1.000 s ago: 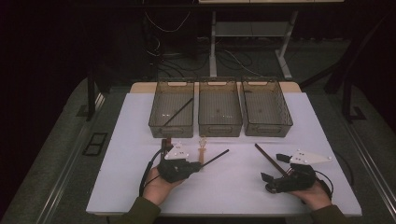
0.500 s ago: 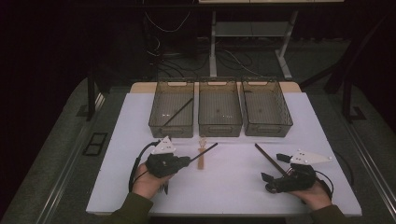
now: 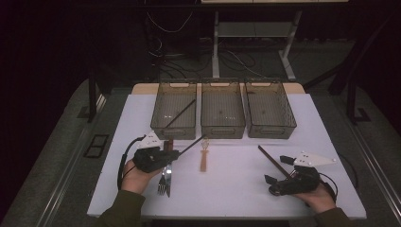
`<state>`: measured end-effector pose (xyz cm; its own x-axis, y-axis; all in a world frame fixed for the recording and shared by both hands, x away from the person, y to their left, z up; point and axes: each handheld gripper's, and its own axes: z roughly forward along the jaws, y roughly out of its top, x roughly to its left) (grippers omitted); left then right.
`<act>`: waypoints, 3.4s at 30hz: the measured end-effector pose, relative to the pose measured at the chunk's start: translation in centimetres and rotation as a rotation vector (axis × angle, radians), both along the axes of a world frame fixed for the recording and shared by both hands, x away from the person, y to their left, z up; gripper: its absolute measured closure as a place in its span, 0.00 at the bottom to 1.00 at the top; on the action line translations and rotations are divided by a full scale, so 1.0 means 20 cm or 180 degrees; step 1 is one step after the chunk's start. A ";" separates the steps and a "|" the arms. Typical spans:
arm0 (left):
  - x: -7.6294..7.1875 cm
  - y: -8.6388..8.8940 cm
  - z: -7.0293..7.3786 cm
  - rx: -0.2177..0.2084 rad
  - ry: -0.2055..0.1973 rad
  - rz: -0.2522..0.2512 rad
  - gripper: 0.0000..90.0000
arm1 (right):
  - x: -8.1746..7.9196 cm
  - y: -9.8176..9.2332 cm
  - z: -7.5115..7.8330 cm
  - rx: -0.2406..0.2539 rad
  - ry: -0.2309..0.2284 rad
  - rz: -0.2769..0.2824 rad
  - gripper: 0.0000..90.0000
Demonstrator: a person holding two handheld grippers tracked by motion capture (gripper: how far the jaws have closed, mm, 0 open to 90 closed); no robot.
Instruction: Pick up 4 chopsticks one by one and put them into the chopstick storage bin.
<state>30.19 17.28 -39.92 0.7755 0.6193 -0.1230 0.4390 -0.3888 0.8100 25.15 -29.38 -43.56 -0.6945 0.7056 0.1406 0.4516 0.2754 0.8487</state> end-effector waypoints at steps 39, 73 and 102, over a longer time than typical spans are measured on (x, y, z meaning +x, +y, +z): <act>0.31 0.09 0.15 -0.0042 -0.0072 0.0394 0.95 | 0.00 -0.01 0.00 0.0031 0.0010 -0.0044 0.03; 0.85 -0.07 0.18 0.0107 -0.0013 0.0777 0.95 | 0.00 -0.01 0.00 0.0076 -0.0008 -0.0032 0.03; 0.92 -0.05 0.08 0.0190 0.0000 0.0970 0.85 | 0.00 -0.01 0.00 0.0080 0.0007 -0.0014 0.03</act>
